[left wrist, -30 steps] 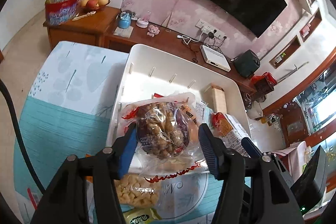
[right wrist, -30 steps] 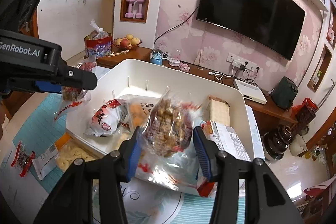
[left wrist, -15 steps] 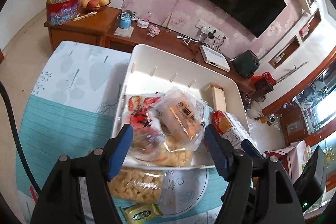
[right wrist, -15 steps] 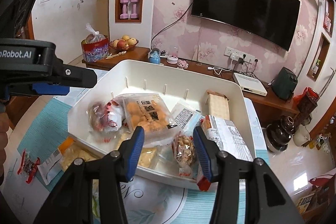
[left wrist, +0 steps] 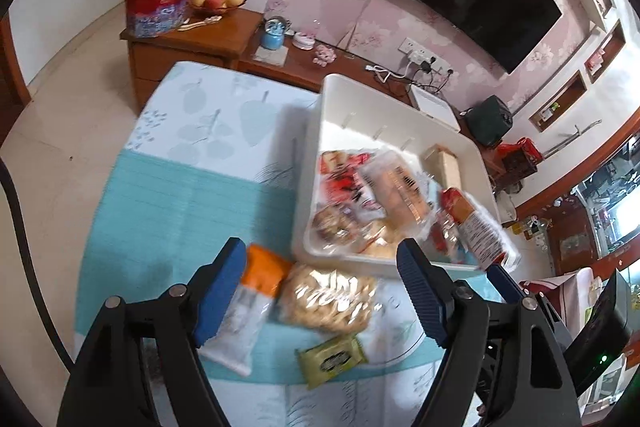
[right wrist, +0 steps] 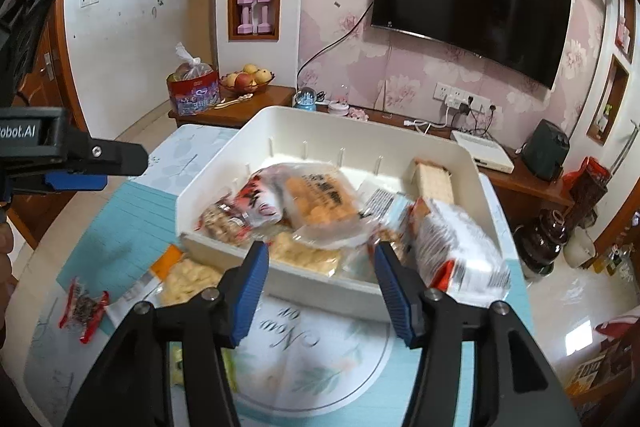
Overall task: Organize snacks
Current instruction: 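Withdraw both tools from the box toward the remaining snacks, then lower left tool to red-striped chocolate packet while right tool lowers to yellow-green packet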
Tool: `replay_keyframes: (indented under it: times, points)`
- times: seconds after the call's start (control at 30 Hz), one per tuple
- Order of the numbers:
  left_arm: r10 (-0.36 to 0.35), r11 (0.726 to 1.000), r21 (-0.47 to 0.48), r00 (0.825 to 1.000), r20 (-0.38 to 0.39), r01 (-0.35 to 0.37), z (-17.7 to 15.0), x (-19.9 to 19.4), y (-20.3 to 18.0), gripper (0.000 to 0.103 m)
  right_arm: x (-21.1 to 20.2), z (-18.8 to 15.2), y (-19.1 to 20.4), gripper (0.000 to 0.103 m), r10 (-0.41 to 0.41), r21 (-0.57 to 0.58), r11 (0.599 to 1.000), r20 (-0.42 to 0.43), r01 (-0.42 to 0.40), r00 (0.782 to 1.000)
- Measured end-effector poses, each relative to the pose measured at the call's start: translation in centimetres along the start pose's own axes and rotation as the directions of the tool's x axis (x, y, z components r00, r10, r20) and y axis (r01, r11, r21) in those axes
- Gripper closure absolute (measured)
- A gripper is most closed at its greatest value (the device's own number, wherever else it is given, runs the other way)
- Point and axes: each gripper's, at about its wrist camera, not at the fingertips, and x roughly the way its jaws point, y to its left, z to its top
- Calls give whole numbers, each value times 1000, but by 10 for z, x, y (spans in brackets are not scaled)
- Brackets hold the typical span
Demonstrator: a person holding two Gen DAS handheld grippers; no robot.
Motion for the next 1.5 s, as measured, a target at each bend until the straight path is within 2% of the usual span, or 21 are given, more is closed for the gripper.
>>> replay_keyframes:
  times: [0.23,0.37,0.5,0.63,0.73,0.97,1.23,1.3,1.5]
  points:
    - [59,998,-7,998,-24,-59,-18,-19,33,25,-8,-18,22,47,52,21,999,-83,-50,995]
    - [108,994,-16,992,-63,-109,-32,-23,54,25,-3,-27,29,47,105,82,992,-159,-93,982]
    - [147,988,-22,984,-102,-150,-46,-25,71,25,7,-41,33,47,178,179,974,-250,-135,952]
    - [187,981,-18,971,-151,-192,-58,-21,86,25,26,-59,36,47,261,281,946,-352,-165,899]
    - [216,975,-16,960,-177,-223,-67,-18,95,25,35,-66,37,47,295,324,931,-390,-170,872]
    - [220,971,-45,947,-235,-236,-77,-4,106,25,50,-74,44,47,337,369,913,-440,-175,833]
    - [231,966,-39,917,-326,-257,-89,17,116,25,70,-84,49,47,377,445,884,-503,-141,778]
    - [238,963,-40,907,-347,-268,-90,23,118,25,74,-84,48,46,385,463,877,-511,-131,768]
    - [252,957,-35,887,-387,-286,-94,38,124,25,83,-75,53,46,363,462,881,-522,-103,772]
